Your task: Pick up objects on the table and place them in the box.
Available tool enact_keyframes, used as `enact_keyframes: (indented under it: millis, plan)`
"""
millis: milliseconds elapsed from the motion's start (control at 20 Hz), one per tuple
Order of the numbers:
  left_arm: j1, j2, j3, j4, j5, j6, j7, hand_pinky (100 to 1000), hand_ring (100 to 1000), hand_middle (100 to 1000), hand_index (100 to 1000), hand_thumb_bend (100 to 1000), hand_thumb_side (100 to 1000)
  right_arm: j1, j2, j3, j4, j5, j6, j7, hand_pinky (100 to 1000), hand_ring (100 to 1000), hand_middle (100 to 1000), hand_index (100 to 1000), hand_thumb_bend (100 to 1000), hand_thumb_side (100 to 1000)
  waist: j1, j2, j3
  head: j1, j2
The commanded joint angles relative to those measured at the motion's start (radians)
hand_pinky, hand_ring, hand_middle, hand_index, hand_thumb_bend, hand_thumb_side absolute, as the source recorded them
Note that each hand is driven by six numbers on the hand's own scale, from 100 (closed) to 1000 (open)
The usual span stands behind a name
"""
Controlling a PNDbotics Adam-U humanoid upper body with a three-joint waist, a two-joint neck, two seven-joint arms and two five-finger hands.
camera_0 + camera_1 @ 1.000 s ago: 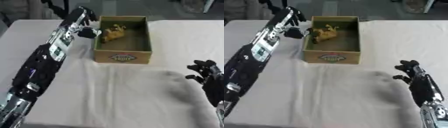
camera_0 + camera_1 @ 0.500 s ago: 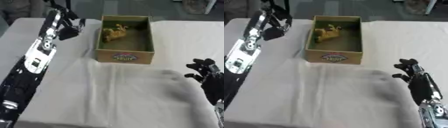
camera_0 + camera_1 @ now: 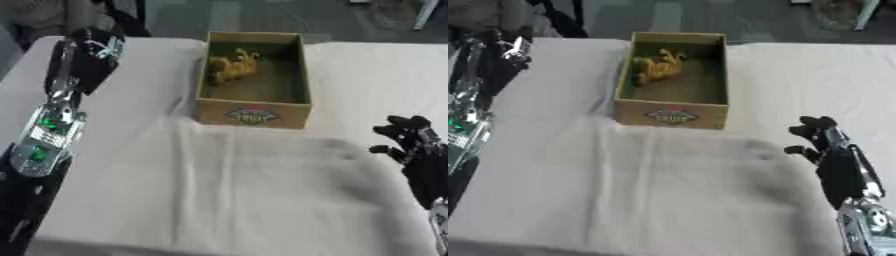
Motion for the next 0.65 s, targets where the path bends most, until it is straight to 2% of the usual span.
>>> enact_keyframes:
  millis: [50,650]
  plan:
    - [0.009,0.000,0.017,-0.036,0.056,-0.014,0.013,491,481,501,578,253,610,-0.006,-0.014,-0.007,-0.020,-0.008,-0.007,0.001,594,823,608,765,100,736,0.002,-0.018,0.003,0.000,0.009]
    - [0.049,-0.059,0.006,-0.063,0.112,-0.033,0.007,472,456,477,567,265,629,-0.004,-0.014,-0.007,-0.020,-0.011,-0.009,-0.001,594,824,609,766,100,737,0.004,-0.011,0.003,-0.012,0.014]
